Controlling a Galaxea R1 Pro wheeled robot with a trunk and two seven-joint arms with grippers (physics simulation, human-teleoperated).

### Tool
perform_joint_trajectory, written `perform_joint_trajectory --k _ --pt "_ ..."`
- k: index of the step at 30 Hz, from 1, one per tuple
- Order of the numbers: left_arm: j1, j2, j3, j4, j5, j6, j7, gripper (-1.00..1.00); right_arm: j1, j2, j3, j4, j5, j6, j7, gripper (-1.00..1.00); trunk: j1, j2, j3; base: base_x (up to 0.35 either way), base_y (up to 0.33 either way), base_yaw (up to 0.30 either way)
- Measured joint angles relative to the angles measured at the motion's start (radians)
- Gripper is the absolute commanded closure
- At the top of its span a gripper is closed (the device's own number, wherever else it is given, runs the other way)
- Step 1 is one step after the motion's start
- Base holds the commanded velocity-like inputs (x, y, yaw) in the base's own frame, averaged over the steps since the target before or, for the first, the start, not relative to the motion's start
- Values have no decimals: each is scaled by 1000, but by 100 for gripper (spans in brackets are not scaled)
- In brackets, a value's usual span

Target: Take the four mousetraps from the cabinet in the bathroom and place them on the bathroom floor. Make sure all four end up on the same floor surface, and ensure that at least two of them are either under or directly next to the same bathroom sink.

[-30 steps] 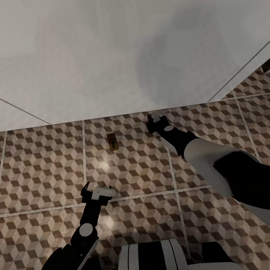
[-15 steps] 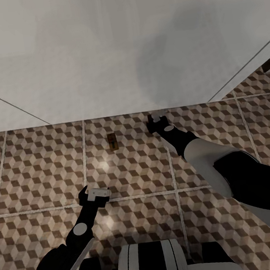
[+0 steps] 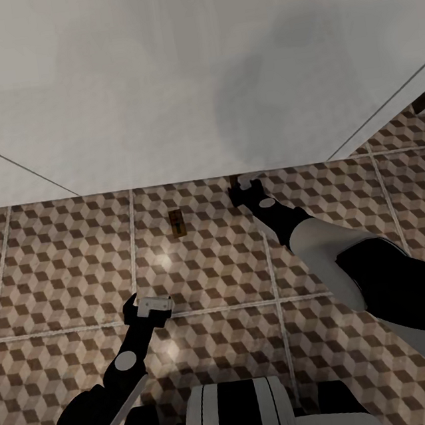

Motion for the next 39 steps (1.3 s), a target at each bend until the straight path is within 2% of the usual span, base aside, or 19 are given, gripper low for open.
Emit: perform_joint_trajectory --k 39 --pt "0 0 0 1 0 0 1 -100 0 0 1 11 0 -35 0 100 0 0 0 0 0 0"
